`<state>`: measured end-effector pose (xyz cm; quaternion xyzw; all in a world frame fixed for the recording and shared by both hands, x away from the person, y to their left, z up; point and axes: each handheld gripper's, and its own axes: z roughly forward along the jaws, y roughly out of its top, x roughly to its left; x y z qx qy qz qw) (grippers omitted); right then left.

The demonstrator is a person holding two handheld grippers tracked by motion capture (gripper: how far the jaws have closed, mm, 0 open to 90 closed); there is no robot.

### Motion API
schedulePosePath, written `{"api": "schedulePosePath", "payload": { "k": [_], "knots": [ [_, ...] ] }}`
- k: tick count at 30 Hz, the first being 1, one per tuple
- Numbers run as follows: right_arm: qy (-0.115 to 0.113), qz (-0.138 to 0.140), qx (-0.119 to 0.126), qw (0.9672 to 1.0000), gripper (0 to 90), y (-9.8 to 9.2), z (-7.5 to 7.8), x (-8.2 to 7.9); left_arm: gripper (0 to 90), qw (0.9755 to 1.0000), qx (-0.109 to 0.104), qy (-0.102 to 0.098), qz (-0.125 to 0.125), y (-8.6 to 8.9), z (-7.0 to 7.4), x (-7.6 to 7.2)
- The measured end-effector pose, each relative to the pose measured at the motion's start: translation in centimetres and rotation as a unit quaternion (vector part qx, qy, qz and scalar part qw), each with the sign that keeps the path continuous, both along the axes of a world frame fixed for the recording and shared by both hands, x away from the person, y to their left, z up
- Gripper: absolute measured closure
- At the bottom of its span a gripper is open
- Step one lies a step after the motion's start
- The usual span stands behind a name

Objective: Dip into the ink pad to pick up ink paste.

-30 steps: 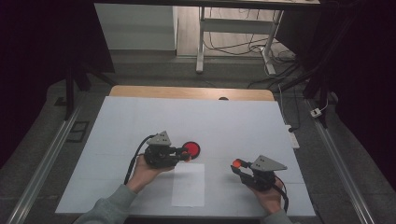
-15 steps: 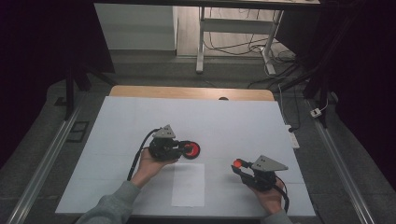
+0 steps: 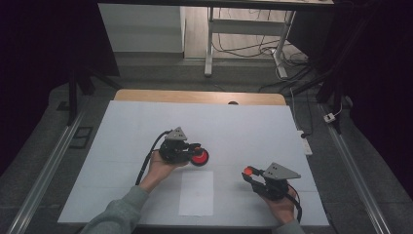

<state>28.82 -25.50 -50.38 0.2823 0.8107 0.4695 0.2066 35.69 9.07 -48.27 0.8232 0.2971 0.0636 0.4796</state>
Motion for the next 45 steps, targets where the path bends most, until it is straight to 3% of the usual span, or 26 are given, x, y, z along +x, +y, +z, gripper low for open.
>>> {"api": "schedulePosePath", "payload": {
  "k": [7,16,45],
  "knots": [
    [-0.002,-0.001,0.0,1.0,64.3,0.0,0.0,0.0,71.8,1.0,0.004,0.003,0.003,-0.3,-0.4,0.9],
    [-0.003,-0.004,0.002,1.0,64.3,-0.3,0.1,0.0,71.8,0.9993,0.032,0.01,0.018,-0.7,-1.9,2.0],
    [-0.002,-0.002,0.0,1.0,64.3,-0.2,-0.1,0.0,71.9,0.9974,0.068,0.013,0.018,-1.6,-3.4,2.5]
  ]
}}
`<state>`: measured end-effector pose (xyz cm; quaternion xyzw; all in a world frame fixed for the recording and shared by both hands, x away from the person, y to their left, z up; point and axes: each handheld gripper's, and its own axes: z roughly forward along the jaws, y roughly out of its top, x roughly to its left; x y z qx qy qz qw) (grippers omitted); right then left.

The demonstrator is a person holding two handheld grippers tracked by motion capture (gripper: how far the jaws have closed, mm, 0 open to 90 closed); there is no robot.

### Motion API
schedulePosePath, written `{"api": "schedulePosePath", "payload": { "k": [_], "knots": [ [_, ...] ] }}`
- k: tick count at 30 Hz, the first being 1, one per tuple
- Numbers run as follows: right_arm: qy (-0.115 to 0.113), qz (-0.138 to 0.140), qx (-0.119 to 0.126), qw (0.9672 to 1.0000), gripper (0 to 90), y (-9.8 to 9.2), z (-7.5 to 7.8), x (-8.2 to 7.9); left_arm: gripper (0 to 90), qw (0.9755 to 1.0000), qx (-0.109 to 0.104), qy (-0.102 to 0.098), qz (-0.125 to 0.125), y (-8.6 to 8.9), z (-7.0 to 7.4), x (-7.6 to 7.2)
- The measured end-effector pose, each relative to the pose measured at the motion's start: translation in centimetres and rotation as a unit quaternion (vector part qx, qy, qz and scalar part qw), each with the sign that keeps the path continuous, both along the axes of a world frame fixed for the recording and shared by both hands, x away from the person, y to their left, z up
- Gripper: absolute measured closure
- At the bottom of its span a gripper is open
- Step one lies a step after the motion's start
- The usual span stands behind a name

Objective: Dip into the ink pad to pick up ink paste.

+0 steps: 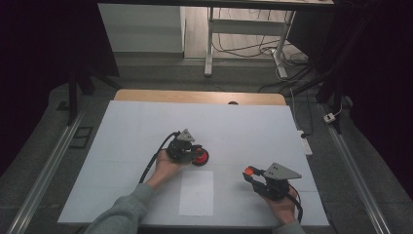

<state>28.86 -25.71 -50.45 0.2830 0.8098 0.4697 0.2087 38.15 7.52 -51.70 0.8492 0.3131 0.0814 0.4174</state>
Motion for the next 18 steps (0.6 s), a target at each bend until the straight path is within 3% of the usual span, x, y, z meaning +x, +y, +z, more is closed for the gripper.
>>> {"api": "schedulePosePath", "payload": {
  "k": [18],
  "knots": [
    [0.003,0.004,-0.001,1.0,64.3,0.13,-0.03,-0.07,71.9,1.0,0.009,-0.004,0.002,-0.17,-0.46,-0.13]
  ]
}}
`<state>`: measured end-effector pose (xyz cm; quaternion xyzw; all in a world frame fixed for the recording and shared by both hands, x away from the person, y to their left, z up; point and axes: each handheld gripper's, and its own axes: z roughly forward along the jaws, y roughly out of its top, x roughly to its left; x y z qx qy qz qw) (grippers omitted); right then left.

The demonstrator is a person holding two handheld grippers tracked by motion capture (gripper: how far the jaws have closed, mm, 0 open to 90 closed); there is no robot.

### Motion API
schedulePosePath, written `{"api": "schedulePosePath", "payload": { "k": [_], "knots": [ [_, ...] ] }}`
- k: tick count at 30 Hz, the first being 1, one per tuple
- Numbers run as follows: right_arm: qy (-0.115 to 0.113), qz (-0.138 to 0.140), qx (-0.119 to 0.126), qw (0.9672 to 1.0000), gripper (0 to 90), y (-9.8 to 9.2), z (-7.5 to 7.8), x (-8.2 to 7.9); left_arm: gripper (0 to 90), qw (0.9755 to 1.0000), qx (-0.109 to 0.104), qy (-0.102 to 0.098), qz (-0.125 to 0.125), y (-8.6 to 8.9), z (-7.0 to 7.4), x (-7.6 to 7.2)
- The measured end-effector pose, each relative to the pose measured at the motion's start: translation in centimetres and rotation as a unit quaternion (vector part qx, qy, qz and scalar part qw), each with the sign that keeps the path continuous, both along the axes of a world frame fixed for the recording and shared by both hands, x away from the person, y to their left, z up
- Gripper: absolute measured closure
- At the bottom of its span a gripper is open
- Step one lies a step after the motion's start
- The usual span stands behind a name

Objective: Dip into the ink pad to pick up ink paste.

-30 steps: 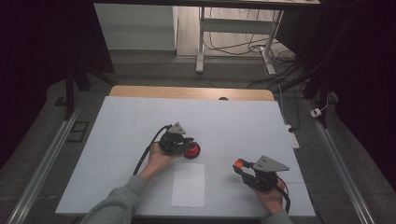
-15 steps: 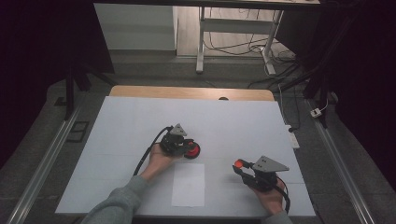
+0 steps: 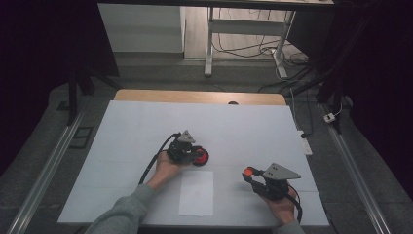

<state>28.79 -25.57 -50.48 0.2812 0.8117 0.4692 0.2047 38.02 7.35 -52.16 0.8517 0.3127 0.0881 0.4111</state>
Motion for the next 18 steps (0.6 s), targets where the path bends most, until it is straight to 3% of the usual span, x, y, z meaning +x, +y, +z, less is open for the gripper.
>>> {"api": "schedulePosePath", "payload": {
  "k": [6,18],
  "knots": [
    [-0.001,-0.002,0.002,1.0,64.3,-0.06,0.06,-0.06,72.2,0.9996,0.02,-0.019,0.003,-0.45,0.01,-0.46],
    [-0.004,-0.008,0.004,1.0,64.2,-0.41,0.22,0.02,72.5,0.9992,0.017,-0.035,0.011,-0.59,-0.32,-0.86]
  ]
}}
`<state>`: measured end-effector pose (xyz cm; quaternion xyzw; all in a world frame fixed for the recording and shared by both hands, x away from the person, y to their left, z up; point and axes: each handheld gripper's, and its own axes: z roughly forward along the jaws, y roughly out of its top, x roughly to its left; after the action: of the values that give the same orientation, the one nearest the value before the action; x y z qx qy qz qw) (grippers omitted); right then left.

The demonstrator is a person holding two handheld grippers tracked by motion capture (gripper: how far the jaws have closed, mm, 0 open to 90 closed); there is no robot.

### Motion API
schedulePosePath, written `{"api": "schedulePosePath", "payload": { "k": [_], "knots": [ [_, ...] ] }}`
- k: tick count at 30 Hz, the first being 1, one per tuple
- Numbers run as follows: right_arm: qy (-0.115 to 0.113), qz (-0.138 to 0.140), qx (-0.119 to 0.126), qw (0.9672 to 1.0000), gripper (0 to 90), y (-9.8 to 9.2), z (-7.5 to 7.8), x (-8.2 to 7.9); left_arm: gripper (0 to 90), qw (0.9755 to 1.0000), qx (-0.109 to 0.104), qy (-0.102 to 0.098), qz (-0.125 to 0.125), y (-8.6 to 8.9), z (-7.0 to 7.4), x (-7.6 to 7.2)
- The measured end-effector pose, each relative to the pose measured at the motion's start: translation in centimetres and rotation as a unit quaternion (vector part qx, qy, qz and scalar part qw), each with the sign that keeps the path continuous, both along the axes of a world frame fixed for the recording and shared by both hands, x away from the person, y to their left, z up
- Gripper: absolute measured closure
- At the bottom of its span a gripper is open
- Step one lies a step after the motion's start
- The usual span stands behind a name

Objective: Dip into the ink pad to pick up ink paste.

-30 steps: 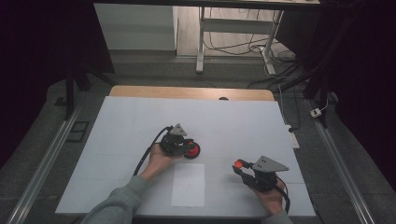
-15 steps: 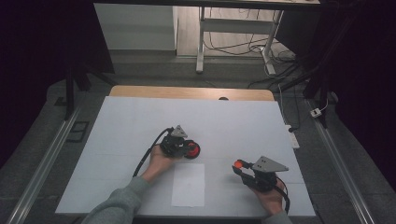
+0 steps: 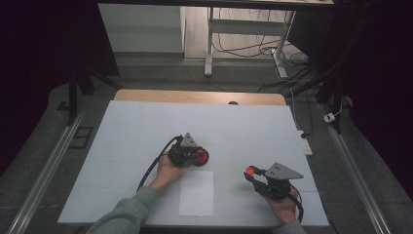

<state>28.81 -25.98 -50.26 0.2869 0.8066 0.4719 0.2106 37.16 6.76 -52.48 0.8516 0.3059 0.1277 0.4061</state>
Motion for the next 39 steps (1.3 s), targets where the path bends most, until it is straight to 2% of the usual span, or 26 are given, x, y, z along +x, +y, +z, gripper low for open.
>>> {"api": "schedulePosePath", "payload": {
  "k": [20,25,27,28,31,32,39],
  "knots": [
    [0.001,0.004,-0.002,1.0,64.2,0.4,-0.1,-0.1,72.5,0.9999,-0.01,-0.004,0.006,0.1,-0.3,-0.2],
    [0.001,0.005,0.0,1.0,64.3,0.4,-0.1,-0.1,72.4,0.9999,-0.014,0.001,0.009,0.1,-0.2,-0.1],
    [0.0,0.005,0.001,1.0,64.2,0.4,-0.1,-0.1,72.3,0.9996,-0.022,0.013,0.013,0.3,-0.1,0.1],
    [0.0,0.006,-0.002,1.0,64.2,0.4,-0.1,-0.1,72.2,0.9992,-0.033,0.019,0.015,0.5,-0.1,0.2],
    [0.002,0.005,-0.002,1.0,64.2,0.3,0.0,-0.1,72.1,0.997,-0.072,0.018,0.023,1.6,0.5,0.4],
    [0.001,0.005,0.0,1.0,64.2,0.3,0.0,-0.1,72.1,0.9965,-0.079,0.016,0.022,1.8,0.7,0.3],
    [0.001,0.004,0.0,1.0,64.2,0.2,0.0,-0.1,72.1,0.9955,-0.093,0.016,0.011,2.0,1.8,-0.1]
  ]
}}
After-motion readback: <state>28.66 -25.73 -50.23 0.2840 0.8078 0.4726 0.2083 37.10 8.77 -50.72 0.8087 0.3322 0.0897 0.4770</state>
